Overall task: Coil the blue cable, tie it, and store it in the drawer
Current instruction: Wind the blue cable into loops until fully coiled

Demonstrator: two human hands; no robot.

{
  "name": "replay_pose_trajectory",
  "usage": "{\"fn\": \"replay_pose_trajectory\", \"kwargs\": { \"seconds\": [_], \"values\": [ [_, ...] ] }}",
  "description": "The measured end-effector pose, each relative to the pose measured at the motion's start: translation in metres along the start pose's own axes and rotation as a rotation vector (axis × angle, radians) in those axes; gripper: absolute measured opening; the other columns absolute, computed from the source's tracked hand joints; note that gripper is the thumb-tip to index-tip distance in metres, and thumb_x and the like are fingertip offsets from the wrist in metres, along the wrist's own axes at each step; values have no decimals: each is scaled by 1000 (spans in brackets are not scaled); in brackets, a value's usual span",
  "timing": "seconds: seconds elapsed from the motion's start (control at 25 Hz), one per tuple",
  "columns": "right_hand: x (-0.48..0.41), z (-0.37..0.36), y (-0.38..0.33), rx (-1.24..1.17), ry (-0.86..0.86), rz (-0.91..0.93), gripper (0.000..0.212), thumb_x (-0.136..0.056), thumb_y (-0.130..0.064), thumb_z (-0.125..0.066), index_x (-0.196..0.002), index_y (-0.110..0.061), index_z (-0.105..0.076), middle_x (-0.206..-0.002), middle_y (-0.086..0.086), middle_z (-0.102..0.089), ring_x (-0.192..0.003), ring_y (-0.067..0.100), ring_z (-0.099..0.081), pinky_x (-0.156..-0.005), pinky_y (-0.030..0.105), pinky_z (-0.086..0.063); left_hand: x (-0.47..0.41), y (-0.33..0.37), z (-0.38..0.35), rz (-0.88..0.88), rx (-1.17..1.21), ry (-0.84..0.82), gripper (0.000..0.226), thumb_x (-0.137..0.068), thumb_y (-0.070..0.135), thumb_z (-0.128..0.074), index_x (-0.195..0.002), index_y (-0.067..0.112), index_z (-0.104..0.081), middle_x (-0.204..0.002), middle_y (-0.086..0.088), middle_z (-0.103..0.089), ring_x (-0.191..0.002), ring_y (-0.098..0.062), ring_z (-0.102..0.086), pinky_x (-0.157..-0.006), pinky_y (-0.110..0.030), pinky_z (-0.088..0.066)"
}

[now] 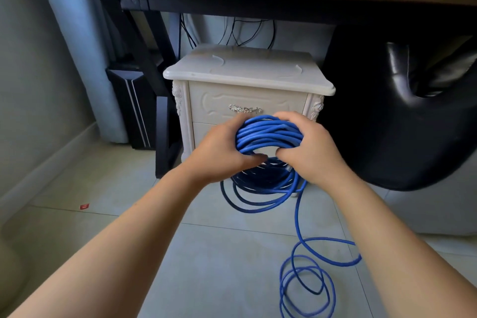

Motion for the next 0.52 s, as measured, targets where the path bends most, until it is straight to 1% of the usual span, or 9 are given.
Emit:
{"fn": "replay_pose_trajectory", "kwargs": {
  "seconds": [0.04,0.08,0.12,0.16,0.24,0.36,0.44,0.48,0.52],
  "values": [
    [0,-1,-2,-3,9,15,58,-70,6,-65,-106,-38,-59,-91,-21,-64,-84,-3,-63,-71,10,-48,1,0,3,20,20,45,38,-76,11,-76,-105,30,-59,-83,13,-67,-70,0,-62,-64,-14,-49],
    [1,-1,-5,-24,18,25,56,-70,7,-65,-105,-37,-60,-91,-20,-65,-82,-4,-62,-69,8,-46,1,-1,6,40,44,91,31,-76,6,-73,-91,29,-58,-71,12,-64,-61,-2,-58,-59,-17,-47],
    [0,-1,-6,-69,29,24,54,-71,7,-66,-105,-35,-60,-91,-18,-66,-80,-5,-63,-69,8,-46,2,-2,7,57,77,130,30,-75,3,-71,-83,28,-57,-64,12,-60,-55,-4,-54,-56,-18,-44],
    [0,0,-6,-134,38,18,52,-72,6,-68,-107,-33,-61,-93,-16,-67,-80,-3,-64,-69,10,-47,2,-3,8,78,120,160,28,-74,1,-71,-81,25,-58,-62,10,-58,-53,-5,-51,-54,-19,-43],
    [0,-1,-3,-281,37,-16,48,-77,-3,-74,-113,-32,-62,-100,-13,-68,-87,-1,-66,-72,14,-51,2,-10,11,134,234,203,23,-73,0,-72,-85,16,-62,-64,4,-58,-54,-9,-49,-54,-20,-41],
    [1,-8,5,-479,33,-80,41,-81,-31,-76,-119,-34,-60,-107,-12,-69,-100,1,-65,-86,22,-50,3,-21,17,217,426,293,19,-72,1,-72,-86,10,-62,-63,2,-53,-55,-12,-48,-53,-18,-39],
    [4,-13,12,-550,51,-122,57,-73,-54,-74,-124,-36,-57,-111,-7,-67,-106,6,-63,-98,32,-49,3,-28,19,264,530,343,19,-74,-1,-70,-80,12,-58,-61,2,-52,-54,-12,-48,-55,-20,-40],
    [5,-17,15,-575,56,-135,65,-68,-59,-75,-126,-38,-55,-115,-7,-66,-110,8,-62,-103,36,-47,3,-30,21,287,572,374,20,-74,-2,-69,-76,13,-56,-61,0,-51,-56,-13,-49,-57,-24,-40],
    [6,-21,17,-598,54,-144,71,-64,-60,-78,-128,-41,-51,-120,-9,-65,-114,7,-61,-107,38,-44,4,-33,23,308,613,408,20,-73,0,-69,-73,15,-56,-61,-1,-52,-59,-16,-50,-60,-28,-41]
  ]
}}
Point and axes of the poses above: each hand's wrist, its own x-axis away from the middle knuckle, its own z-axis out of the back of the hand, y = z × x, the point moved 8 cm from there along -x, towards the middle knuckle
